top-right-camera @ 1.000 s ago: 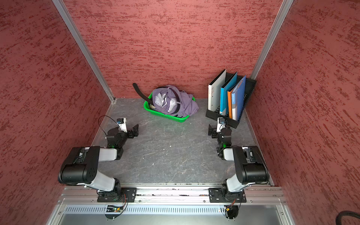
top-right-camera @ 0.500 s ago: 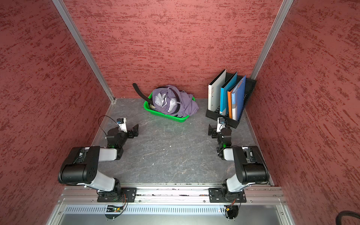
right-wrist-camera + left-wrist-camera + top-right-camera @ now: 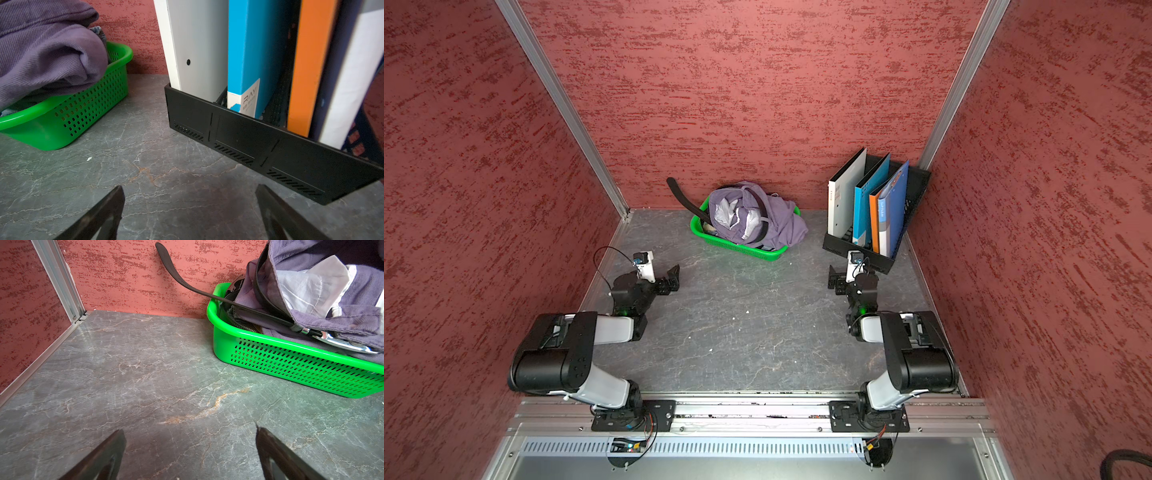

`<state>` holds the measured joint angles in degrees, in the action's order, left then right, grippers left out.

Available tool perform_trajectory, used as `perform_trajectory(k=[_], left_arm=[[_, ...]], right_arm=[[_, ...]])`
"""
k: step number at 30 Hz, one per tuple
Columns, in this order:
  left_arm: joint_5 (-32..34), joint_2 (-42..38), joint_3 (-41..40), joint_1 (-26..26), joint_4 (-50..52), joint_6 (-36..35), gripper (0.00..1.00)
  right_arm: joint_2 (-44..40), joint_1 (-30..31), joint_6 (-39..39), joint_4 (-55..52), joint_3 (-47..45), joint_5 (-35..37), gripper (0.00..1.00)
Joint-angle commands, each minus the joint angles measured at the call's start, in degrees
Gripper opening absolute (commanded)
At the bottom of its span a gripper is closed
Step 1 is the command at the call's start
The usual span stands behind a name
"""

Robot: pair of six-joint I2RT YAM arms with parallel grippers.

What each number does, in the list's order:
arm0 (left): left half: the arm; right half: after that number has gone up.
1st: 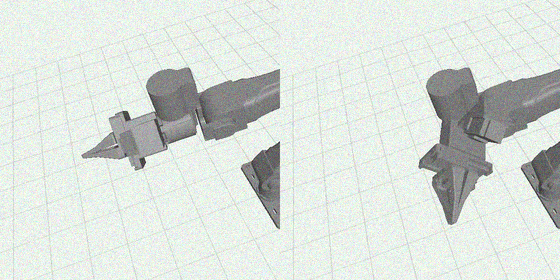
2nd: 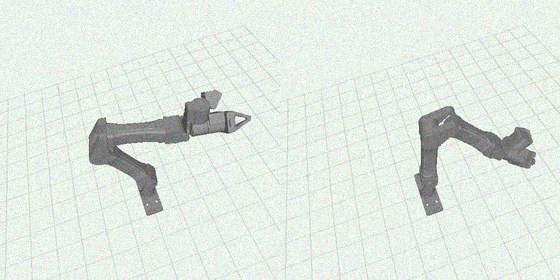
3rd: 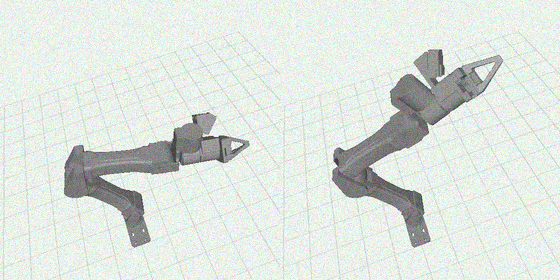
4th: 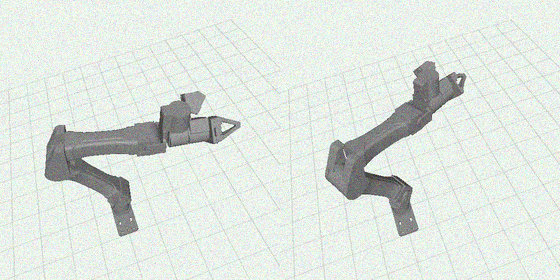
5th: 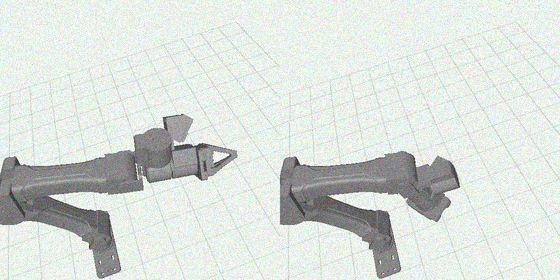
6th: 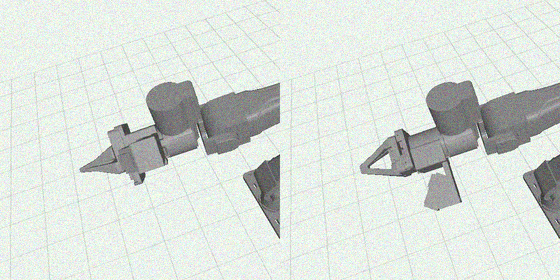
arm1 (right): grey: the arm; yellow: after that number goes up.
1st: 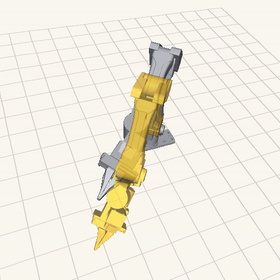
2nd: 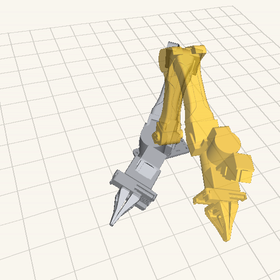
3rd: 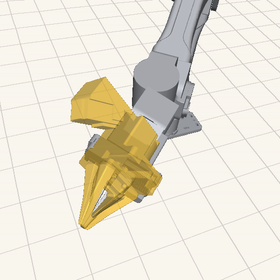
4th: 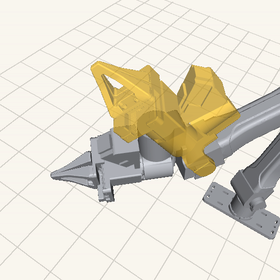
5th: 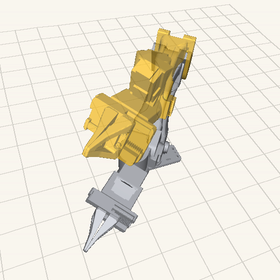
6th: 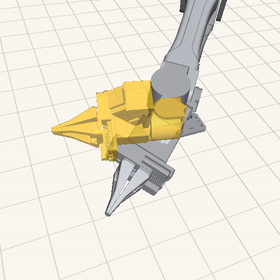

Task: Remove the belt from the trousers
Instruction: Pick up the trousers from the center of the board.

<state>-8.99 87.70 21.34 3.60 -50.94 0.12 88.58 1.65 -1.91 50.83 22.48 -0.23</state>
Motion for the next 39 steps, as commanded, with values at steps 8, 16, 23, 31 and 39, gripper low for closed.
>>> perform_trajectory(k=[8,16,23,31,39], left_arm=[[-0.4,-0.2,0.7,0.2,0.2,-0.6,1.00],[-0.5,-0.2,0.7,0.3,0.2,-0.7,1.00],[17.2,-27.7,13.0,-14.3,28.2,-0.5,1.00],[54.4,-4.1,57.2,-35.3,70.1,26.4,1.00],[28.0,14.0,73.3,-29.3,97.4,57.3,1.00]], right_arm=[[-0.2,-0.2,0.0,0.4,0.0,-0.3,0.99],[-2.4,-0.2,-0.1,-0.4,-0.2,-0.4,0.99],[-25.5,2.8,8.0,-32.6,13.8,1.8,0.99],[-21.4,13.4,14.4,-65.9,38.8,-1.7,0.99],[-24.6,11.9,30.0,-67.0,36.5,2.2,0.99]])
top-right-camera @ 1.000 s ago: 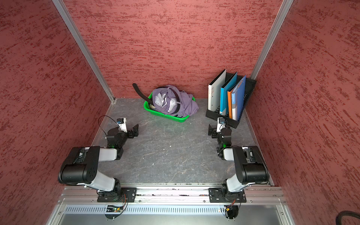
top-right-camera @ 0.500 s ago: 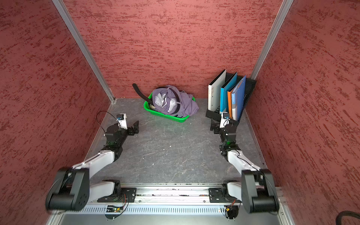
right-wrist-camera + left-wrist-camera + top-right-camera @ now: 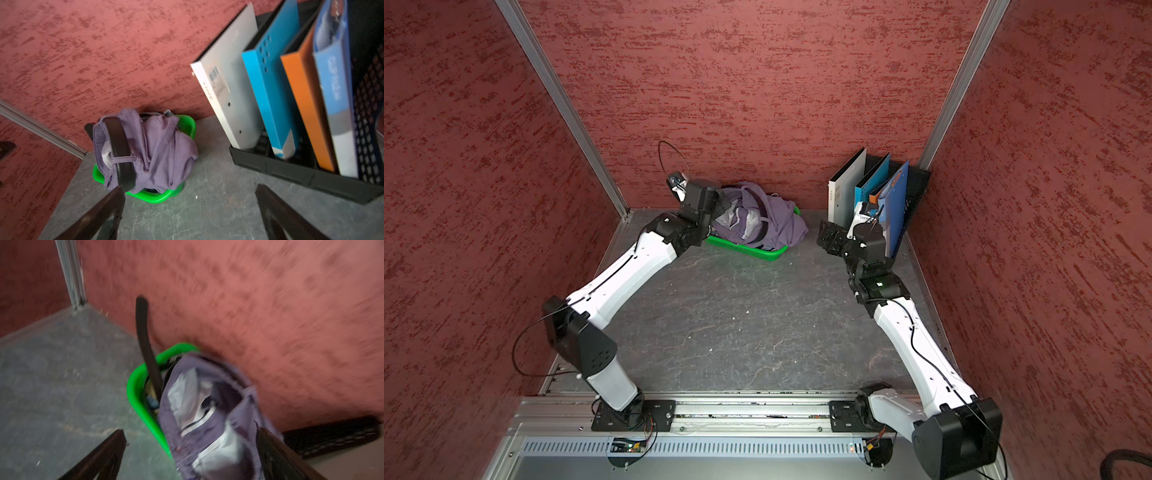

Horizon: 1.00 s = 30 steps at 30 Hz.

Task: Remove the belt from the trousers
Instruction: Pick up the trousers from the center of the board.

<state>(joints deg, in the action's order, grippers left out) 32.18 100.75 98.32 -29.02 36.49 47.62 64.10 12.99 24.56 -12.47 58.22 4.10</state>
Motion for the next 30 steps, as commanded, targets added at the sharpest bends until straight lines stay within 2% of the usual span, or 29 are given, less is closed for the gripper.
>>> perform_trajectory(k=[1,3,5,8,10,12,15,18,23,24,28,30], left_arm=[[-16.3,0.7,-7.4,4.0,5.7,11.6,1.00],[-18.1,0.5,-11.8,4.1,-1.2,10.6,1.00],[-19.3,1.6,-11.1,4.7,-2.8,8.2,1.00],[-30.5,2.3,-13.4,8.0,-13.6,2.6,1.00],[-47.3,2.1,-19.7,11.7,-31.9,0.0,1.00],[-52.0,1.4,-24.0,14.0,-40.6,2.0,1.00],[-49.4,0.8,-24.7,15.0,-38.1,-0.1,1.00],[-49.2,2.4,-22.4,15.6,-34.8,-3.0,1.00],[-52.4,5.1,-22.9,16.3,-43.5,-0.6,1.00],[-52.1,6.0,-21.4,16.1,-42.5,-0.6,1.00],[-47.7,11.9,-12.8,15.4,-28.6,0.6,1.00],[-47.2,12.9,-13.0,15.4,-29.3,1.9,1.00]], right_arm=[[1.2,1.2,2.7,-7.7,3.1,-0.7,0.99],[2.9,2.3,0.0,-13.0,6.0,1.2,0.99],[1.0,3.3,-1.3,-12.8,4.4,4.6,0.99],[-2.4,3.5,-1.4,-12.5,1.8,9.3,0.99],[-3.0,3.5,-0.2,-15.2,2.2,14.0,0.99],[-3.5,3.6,-0.6,-16.0,2.1,15.5,0.99],[-3.5,3.6,-1.6,-16.9,2.0,15.4,0.99],[-4.2,3.6,-3.9,-14.5,0.6,11.7,0.99],[-6.3,3.6,-3.9,-10.6,-1.8,7.3,0.99],[-6.4,3.7,-3.7,-10.7,-1.6,7.2,0.99],[-7.3,3.6,-3.7,-10.8,-2.0,7.8,0.98],[-7.8,3.7,-4.0,-10.8,-2.0,8.1,0.96]])
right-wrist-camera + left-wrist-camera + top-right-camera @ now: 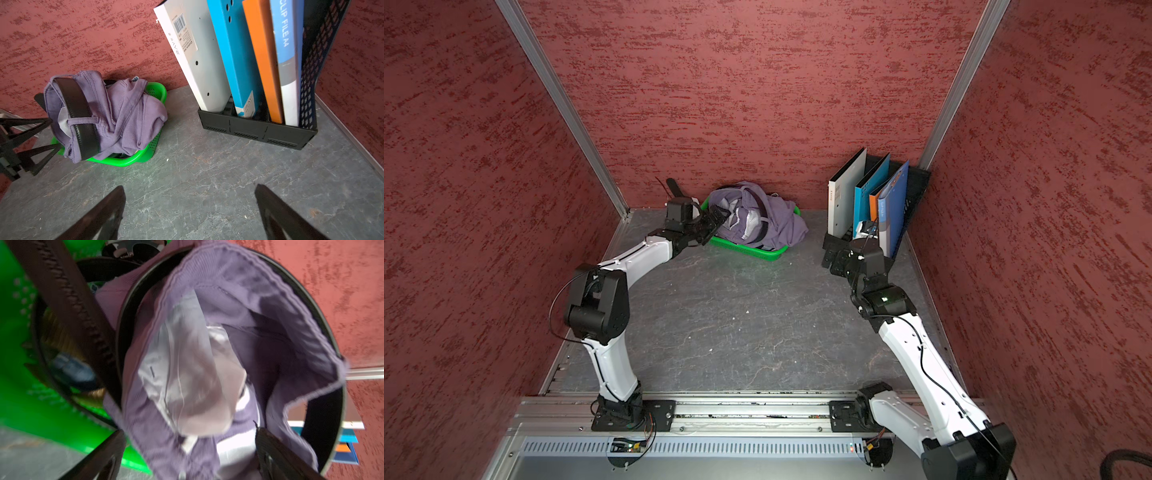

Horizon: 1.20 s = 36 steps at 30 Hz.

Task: Remove the belt from the trousers
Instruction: Pick up the trousers from the center of the board.

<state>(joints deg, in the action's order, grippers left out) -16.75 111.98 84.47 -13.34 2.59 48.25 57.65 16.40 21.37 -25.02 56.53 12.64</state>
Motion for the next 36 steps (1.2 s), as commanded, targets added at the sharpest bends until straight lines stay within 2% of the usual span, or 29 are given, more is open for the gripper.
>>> perform_trajectory(k=[1,4,6,8,14,18,24,26,31,32,35,36], left_arm=[[1.7,1.9,0.3,-0.3,3.4,1.6,1.00],[2.7,2.7,1.1,-0.3,4.2,2.3,1.00],[3.6,3.9,3.5,-0.2,8.3,3.5,1.00],[2.5,4.4,3.8,0.0,7.4,4.0,1.00],[4.1,3.8,2.4,0.0,6.5,5.0,1.00],[2.6,3.0,-0.1,0.1,1.9,5.0,1.00],[1.0,3.6,0.1,0.3,2.1,7.2,1.00],[-1.2,4.0,-0.5,0.5,-1.4,7.4,1.00],[1.4,4.7,2.9,0.2,5.5,6.1,1.00],[2.3,4.1,2.3,0.1,5.3,6.1,0.96],[3.2,3.2,0.6,0.5,4.9,7.7,0.76],[3.4,3.0,0.3,0.5,5.0,8.1,0.62]], right_arm=[[-1.6,0.3,-0.8,1.6,-0.3,-0.3,0.95],[-1.7,0.3,-0.6,1.0,-0.2,0.0,0.89],[-1.6,0.3,-0.5,0.5,0.0,-0.2,0.86],[-1.7,0.3,-0.2,0.4,0.0,-0.2,0.85],[-1.6,0.3,0.1,0.3,0.1,-0.9,0.85],[-1.3,0.3,0.1,0.3,-0.1,-0.9,0.86],[-1.0,0.3,0.6,0.6,-0.3,-1.7,0.86],[-0.8,0.3,0.5,0.8,-0.4,-2.1,0.86],[-1.0,0.2,0.7,0.7,-0.4,-2.0,0.85],[-1.0,0.3,0.6,0.7,-0.5,-2.2,0.86],[-1.2,0.3,0.6,0.8,-0.6,-1.8,0.86],[-1.3,0.3,0.6,0.8,-0.7,-1.8,0.86]])
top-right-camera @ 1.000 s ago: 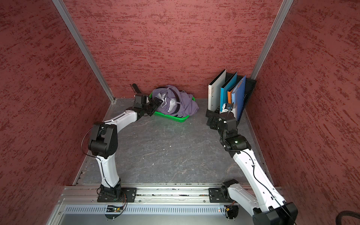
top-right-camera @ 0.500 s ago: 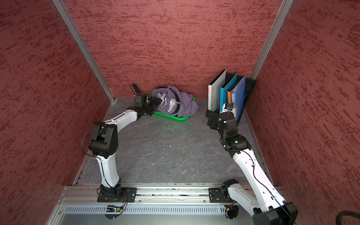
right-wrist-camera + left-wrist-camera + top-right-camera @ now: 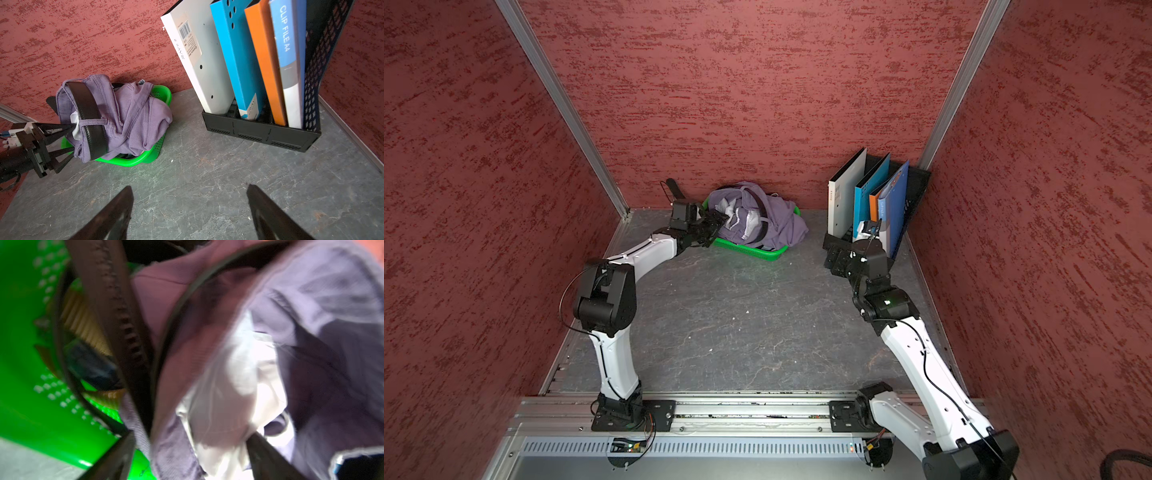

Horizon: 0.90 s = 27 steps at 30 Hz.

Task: Remove the belt from the trousers
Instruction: Pick up the trousers from the center of the board.

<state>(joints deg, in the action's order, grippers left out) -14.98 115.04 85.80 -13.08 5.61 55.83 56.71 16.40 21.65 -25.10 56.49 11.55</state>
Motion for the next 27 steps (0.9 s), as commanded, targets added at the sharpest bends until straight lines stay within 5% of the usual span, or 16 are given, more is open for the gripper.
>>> perform_trajectory(k=[1,2,3,6,13,17,23,27], left_arm=[[2.0,-0.1,-1.4,0.3,1.9,1.1,0.48],[1.8,0.0,-1.8,0.5,1.2,1.7,0.32],[1.2,0.5,-1.9,0.6,0.6,2.2,0.27],[-1.1,3.1,-0.4,1.0,0.7,3.7,0.47],[-3.6,6.2,1.6,0.2,-1.0,4.2,0.40],[-4.4,5.7,2.5,-0.3,-0.9,4.1,0.00],[-1.6,-4.9,10.2,-4.6,10.5,-5.7,0.00],[-0.5,-12.2,23.5,-8.2,21.2,-13.3,0.00]], right_arm=[[-0.4,0.2,0.2,0.8,-0.6,-0.6,0.86],[-0.3,0.2,0.3,0.8,-0.6,-0.6,0.87],[-0.3,0.2,0.3,1.0,-0.6,-0.7,0.86],[-0.1,0.2,0.5,1.2,-0.6,-1.2,0.86],[-0.1,0.2,0.8,0.9,-0.8,-1.3,0.86],[-0.4,0.1,0.5,0.9,-0.7,-0.8,0.86],[1.1,0.1,0.7,1.8,-1.1,-1.4,0.86],[4.9,0.1,1.3,3.5,-1.1,-3.0,0.84]])
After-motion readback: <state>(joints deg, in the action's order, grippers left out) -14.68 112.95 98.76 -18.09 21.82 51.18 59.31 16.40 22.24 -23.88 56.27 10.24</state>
